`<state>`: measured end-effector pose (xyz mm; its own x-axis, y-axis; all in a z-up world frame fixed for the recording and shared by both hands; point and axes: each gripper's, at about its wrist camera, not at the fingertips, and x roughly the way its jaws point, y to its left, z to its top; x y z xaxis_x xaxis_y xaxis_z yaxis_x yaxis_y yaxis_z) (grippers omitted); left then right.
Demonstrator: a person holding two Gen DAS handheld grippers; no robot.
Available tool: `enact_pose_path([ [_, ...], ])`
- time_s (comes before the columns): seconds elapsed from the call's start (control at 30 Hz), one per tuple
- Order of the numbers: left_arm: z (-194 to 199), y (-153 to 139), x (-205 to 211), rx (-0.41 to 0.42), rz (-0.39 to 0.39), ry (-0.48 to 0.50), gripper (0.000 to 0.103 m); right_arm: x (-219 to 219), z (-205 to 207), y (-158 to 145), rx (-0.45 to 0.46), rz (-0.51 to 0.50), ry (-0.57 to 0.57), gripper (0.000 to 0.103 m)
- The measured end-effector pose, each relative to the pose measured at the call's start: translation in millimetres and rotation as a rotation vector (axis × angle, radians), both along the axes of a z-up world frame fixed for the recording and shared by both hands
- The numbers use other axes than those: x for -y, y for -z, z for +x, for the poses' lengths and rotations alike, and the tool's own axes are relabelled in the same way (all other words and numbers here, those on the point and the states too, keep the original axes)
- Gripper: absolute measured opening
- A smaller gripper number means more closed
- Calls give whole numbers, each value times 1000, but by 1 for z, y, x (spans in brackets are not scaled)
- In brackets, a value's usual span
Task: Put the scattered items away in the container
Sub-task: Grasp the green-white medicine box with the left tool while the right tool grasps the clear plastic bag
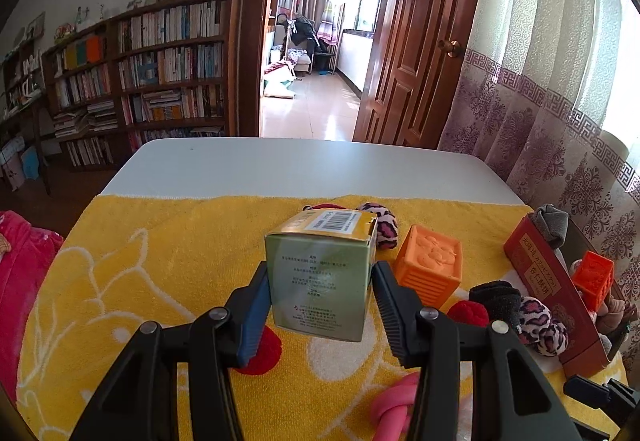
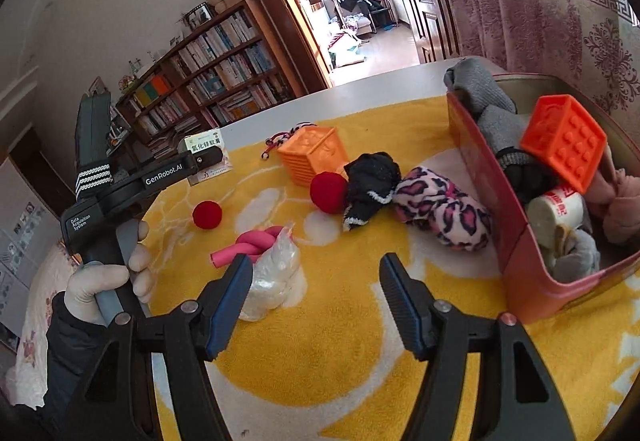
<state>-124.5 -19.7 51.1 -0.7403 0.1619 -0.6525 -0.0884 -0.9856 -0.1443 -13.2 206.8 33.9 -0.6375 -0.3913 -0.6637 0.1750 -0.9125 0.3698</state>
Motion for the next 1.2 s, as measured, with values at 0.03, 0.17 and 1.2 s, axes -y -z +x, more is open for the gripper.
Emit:
enact_pose_path([
  [0.03, 1, -1, 0, -2, 3, 2, 52, 7, -3, 2, 7, 10, -8, 70],
  [0.17, 4, -4, 0, -5, 18, 5, 52, 28, -15, 11, 46, 20, -47, 70],
  [1.2, 12, -4, -14, -7, 10, 42, 52, 22, -6, 2, -10, 80, -13, 45],
])
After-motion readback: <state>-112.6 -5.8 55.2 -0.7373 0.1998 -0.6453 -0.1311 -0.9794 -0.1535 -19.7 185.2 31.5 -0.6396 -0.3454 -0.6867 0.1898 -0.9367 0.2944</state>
